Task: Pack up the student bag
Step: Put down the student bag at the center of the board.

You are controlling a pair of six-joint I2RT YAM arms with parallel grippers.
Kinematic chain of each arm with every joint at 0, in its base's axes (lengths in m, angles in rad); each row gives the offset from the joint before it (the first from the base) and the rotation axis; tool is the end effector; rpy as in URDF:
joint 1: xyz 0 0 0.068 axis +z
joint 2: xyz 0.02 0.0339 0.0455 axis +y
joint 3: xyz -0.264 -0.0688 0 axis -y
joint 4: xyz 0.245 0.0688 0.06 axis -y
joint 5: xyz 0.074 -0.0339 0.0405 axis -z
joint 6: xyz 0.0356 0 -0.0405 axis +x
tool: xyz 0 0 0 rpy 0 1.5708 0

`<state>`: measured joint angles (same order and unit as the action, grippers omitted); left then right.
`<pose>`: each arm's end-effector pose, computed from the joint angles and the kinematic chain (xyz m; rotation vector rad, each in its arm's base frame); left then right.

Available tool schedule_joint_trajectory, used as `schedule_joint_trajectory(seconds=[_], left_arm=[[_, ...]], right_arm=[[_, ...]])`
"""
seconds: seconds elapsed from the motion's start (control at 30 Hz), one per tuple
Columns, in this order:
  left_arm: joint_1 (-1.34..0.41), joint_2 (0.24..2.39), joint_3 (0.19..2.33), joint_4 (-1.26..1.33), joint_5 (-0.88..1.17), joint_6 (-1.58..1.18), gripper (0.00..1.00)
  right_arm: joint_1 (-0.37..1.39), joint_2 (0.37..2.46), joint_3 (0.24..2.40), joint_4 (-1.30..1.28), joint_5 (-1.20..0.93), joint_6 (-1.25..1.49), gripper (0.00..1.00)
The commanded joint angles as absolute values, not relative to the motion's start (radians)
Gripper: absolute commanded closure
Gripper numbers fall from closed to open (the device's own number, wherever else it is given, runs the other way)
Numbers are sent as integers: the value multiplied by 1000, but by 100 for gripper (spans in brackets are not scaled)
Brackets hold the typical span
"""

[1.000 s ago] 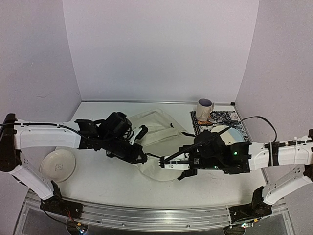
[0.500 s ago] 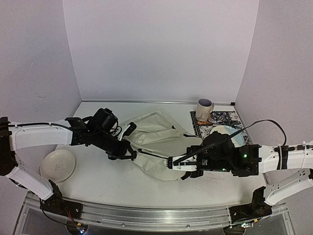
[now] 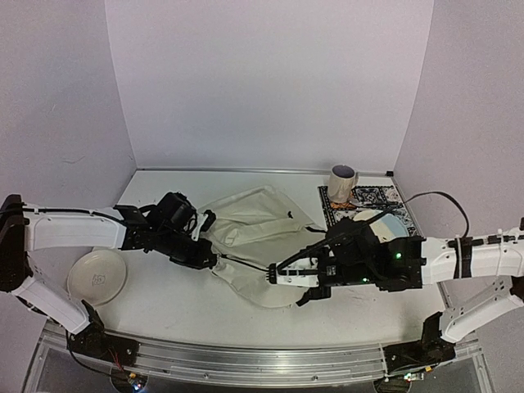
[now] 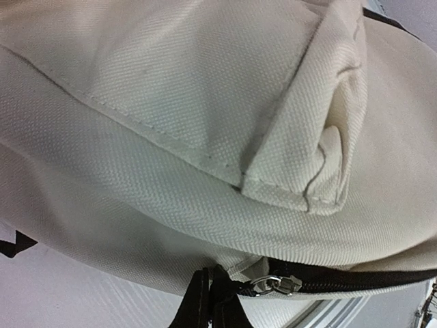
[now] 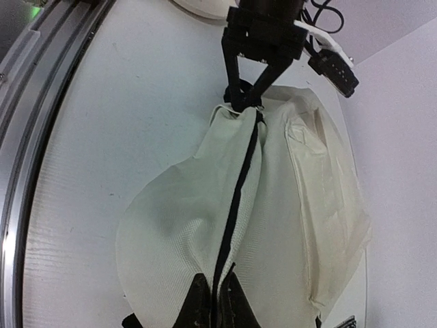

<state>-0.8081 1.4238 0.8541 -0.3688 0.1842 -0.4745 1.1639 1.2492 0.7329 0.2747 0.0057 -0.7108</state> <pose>0.1918 -0.2101 0.2051 0.5192 2.6015 -0.7151 0.1132 0.2623 0.2690 -1.4675 1.0828 0.3159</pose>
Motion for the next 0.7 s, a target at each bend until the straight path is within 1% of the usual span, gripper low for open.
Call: schedule_joint_trajectory(seconds=[0.0,0.1,0.17,0.23,0.3,0.43,0.5,0.53,0.67], left_arm=[[-703,1398,799,-531,-266,-515,100],[-693,1372,791,-504,-300,-508,99],[-683,1359,792,-502,-316,-510,92],[-679,1337,796,-502,-327,-514,84],[-678,1298,800,-503,-339,-515,77],[-671,1181,824,-533,-368,-508,61],[-662,1127,840,-548,-378,-495,46],[-655,1099,851,-555,-384,-487,41],[-616,1034,894,-588,-419,-469,20]], right_arm=[[1240,1331,880,182,-124,-643,100],[1271,1421,959,186,-143,-629,100],[1287,1481,1021,184,-152,-610,100],[1291,1535,1089,175,-165,-574,95],[1290,1586,1140,168,-147,-546,85],[1287,1661,1247,131,-46,-488,67],[1271,1675,1296,109,-27,-454,54],[1261,1680,1320,106,-23,-430,48],[1181,1700,1405,106,45,-317,35]])
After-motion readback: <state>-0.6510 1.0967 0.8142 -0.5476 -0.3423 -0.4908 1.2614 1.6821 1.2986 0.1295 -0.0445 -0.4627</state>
